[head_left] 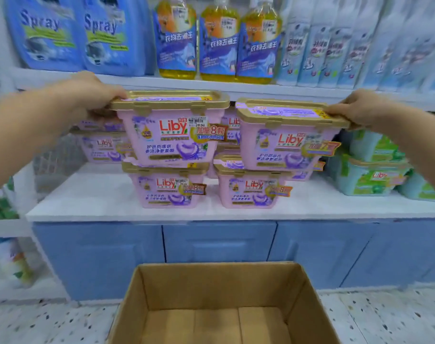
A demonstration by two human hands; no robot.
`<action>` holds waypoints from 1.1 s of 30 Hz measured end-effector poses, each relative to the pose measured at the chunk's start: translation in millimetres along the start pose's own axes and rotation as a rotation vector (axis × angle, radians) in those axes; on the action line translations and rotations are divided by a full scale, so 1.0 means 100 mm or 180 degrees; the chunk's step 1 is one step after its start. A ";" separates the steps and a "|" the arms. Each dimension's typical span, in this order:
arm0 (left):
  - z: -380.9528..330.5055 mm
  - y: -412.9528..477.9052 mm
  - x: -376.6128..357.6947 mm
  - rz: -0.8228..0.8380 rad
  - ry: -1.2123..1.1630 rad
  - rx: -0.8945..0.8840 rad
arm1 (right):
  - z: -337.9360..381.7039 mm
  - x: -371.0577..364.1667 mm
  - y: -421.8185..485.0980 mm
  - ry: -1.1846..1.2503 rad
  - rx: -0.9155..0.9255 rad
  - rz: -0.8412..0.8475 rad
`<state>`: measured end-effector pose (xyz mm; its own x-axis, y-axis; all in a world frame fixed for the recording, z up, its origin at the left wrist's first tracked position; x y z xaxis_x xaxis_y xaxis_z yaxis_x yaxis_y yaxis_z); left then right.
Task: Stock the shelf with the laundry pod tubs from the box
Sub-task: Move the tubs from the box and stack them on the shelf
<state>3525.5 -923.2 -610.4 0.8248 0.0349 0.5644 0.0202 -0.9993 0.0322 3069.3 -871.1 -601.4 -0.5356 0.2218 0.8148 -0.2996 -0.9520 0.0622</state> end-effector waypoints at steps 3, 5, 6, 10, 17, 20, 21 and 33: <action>-0.06 0.14 -0.05 -0.0130 0.0020 -0.0001 | 0.06 -0.11 0.26 0.0141 0.0034 0.0192; -0.08 0.17 -0.05 -0.0165 0.0007 0.0013 | 0.08 -0.17 0.38 0.0232 -0.0017 0.0265; -0.09 0.18 -0.05 -0.0146 0.0040 0.0015 | 0.09 -0.20 0.42 0.0238 -0.0039 0.0307; -0.08 0.31 -0.03 -0.0090 0.0099 0.0133 | 0.12 -0.27 0.57 0.0125 -0.0078 0.0406; 0.15 0.51 -0.21 0.0140 0.0052 0.0262 | 0.07 -0.49 0.68 0.0224 -0.0171 0.0550; 0.14 0.54 -0.23 0.0091 0.0145 0.0239 | 0.05 -0.49 0.71 0.0337 -0.0187 0.0567; 0.14 0.55 -0.24 0.0092 0.0174 0.0247 | 0.04 -0.49 0.72 0.0375 -0.0196 0.0557; 0.26 0.61 -0.17 0.0004 0.0321 0.0189 | -0.08 -0.62 0.66 0.1205 -0.0225 0.0573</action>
<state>3527.2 -985.1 -639.4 0.7638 0.0320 0.6447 0.0552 -0.9984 -0.0158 3076.8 -946.0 -652.6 -0.8326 0.1276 0.5390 -0.2210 -0.9688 -0.1122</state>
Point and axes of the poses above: each hand's wrist, its own y-axis towards the middle knuckle, its own x-axis out of the back of the hand, z = x × y, the point moved 6 cm from there along y, towards the middle knuckle, and after that the axes turned 12 degrees about z, right-handed, at the moved point
